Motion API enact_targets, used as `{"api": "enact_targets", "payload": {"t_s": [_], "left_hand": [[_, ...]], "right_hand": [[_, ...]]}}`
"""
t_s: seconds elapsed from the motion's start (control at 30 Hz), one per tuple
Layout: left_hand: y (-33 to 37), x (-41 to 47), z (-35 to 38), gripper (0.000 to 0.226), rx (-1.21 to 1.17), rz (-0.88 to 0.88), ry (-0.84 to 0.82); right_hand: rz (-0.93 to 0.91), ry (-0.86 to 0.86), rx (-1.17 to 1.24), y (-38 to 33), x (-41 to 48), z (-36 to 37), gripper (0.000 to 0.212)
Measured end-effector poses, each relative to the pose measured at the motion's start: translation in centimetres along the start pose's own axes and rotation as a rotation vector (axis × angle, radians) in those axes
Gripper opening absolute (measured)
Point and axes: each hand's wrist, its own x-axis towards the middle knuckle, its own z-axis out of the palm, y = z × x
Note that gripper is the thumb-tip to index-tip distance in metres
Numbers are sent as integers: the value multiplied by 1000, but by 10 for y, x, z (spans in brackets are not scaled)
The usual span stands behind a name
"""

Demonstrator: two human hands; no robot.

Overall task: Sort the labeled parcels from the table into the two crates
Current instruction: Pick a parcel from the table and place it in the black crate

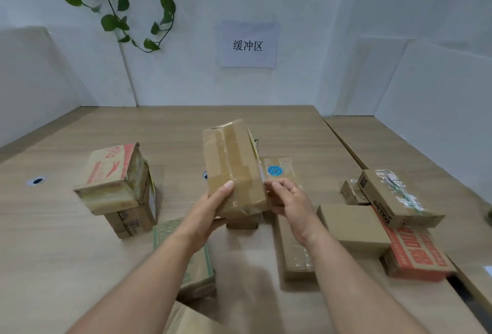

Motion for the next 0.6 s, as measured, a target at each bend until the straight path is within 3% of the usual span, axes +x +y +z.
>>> {"api": "enact_targets", "payload": {"t_s": [0.1, 0.27, 0.37, 0.47, 0.53, 0.6], "left_hand": [[-6, -14, -21, 58, -104, 45, -28], [-16, -40, -45, 52, -180, 95, -83], [-20, -51, -62, 55, -199, 114, -43], [-24, -60, -82, 51, -39, 136, 84], [-26, -66, -91, 49, 120, 124, 84], [-27, -76, -97, 78, 189, 96, 40]], "right_hand": [[-1, 9, -7, -2, -15, 11, 24], [198, -238, 138, 7, -44, 29, 50], [144, -232, 161, 18, -56, 44, 55], [54, -183, 79, 19, -69, 57, 67], [8, -167, 9, 19, -77, 65, 73], [-31, -185, -58, 19, -83, 75, 74]]}}
